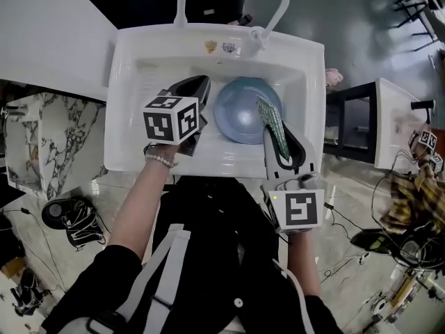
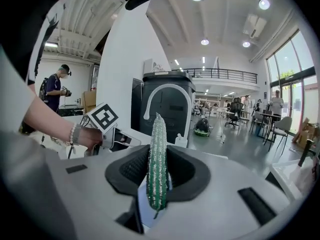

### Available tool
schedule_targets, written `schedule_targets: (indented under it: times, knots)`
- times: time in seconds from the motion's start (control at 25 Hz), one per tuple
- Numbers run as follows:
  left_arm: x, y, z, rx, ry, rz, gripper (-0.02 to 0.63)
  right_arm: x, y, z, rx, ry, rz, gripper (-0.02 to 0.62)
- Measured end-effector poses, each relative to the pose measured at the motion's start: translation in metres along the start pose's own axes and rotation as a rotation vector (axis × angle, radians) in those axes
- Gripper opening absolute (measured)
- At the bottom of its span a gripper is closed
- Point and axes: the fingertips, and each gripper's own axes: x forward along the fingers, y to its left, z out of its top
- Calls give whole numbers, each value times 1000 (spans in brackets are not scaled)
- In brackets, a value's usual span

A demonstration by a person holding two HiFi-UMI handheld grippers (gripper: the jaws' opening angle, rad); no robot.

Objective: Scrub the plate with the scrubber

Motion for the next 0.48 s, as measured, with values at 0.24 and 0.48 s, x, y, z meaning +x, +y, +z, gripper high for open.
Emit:
schedule_targets:
  times: [0.24, 0.48]
  knots:
    - [-42, -34, 51, 96, -149, -31, 0, -2, 2, 20, 21, -28, -8, 95]
    - [-77, -63, 70, 227, -224, -50, 0, 1, 9, 32, 12, -66, 14, 95]
